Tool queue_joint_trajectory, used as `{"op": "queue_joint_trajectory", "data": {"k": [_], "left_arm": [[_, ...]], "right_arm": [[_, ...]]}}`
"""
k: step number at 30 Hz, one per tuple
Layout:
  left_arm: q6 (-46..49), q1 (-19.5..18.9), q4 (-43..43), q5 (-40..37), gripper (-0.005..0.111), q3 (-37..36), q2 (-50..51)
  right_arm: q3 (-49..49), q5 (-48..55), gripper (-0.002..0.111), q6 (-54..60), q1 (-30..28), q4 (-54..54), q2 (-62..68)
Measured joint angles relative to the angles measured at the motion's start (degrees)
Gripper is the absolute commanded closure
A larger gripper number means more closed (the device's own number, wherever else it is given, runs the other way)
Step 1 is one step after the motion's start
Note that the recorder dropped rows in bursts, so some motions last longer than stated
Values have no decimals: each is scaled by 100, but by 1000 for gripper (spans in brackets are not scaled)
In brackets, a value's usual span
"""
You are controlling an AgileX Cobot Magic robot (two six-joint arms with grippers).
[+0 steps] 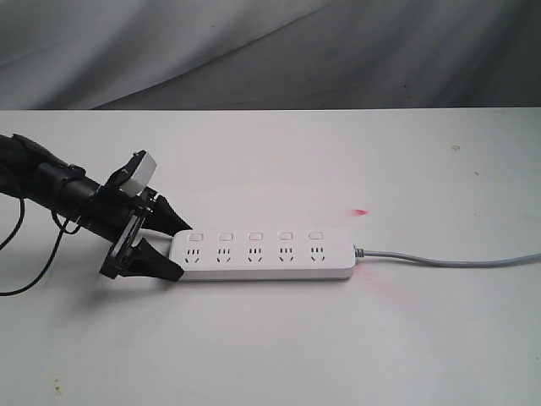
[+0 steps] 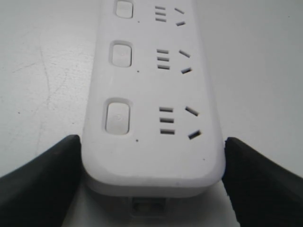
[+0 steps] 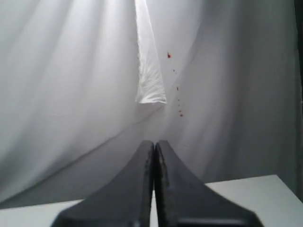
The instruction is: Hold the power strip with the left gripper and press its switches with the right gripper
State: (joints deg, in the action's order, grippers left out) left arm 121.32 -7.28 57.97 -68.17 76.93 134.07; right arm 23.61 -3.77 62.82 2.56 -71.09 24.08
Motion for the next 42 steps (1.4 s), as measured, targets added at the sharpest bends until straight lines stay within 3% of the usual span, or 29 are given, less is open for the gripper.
{"op": "queue_joint_trajectory", "data": {"k": [10,20,24,29,33,37,41,42], "left_arm": [[0,0,0,0,62,0,0],[0,0,0,0,62,0,0],[0,0,0,0,62,0,0],[0,0,0,0,62,0,0],[0,0,0,11,62,0,0],[0,0,0,11,62,0,0],[0,0,0,11,62,0,0],[0,0,0,11,62,0,0]], "right_arm": [[-1266,204,108,0,-491,279,-878],[-1854,462,108,312,-493,201,-1463],[-1854,441,108,-789,-493,140,-1466],[-1854,377,108,-3011,-493,-398,-1466],[-1854,-80,108,-3802,-493,-825,-1466],[-1854,-252,108,-4029,-493,879,-1466],[-1854,1056,108,-4607,-493,4026,-1466],[-1854,1332,108,-4803,-493,4403,-1466]]}}
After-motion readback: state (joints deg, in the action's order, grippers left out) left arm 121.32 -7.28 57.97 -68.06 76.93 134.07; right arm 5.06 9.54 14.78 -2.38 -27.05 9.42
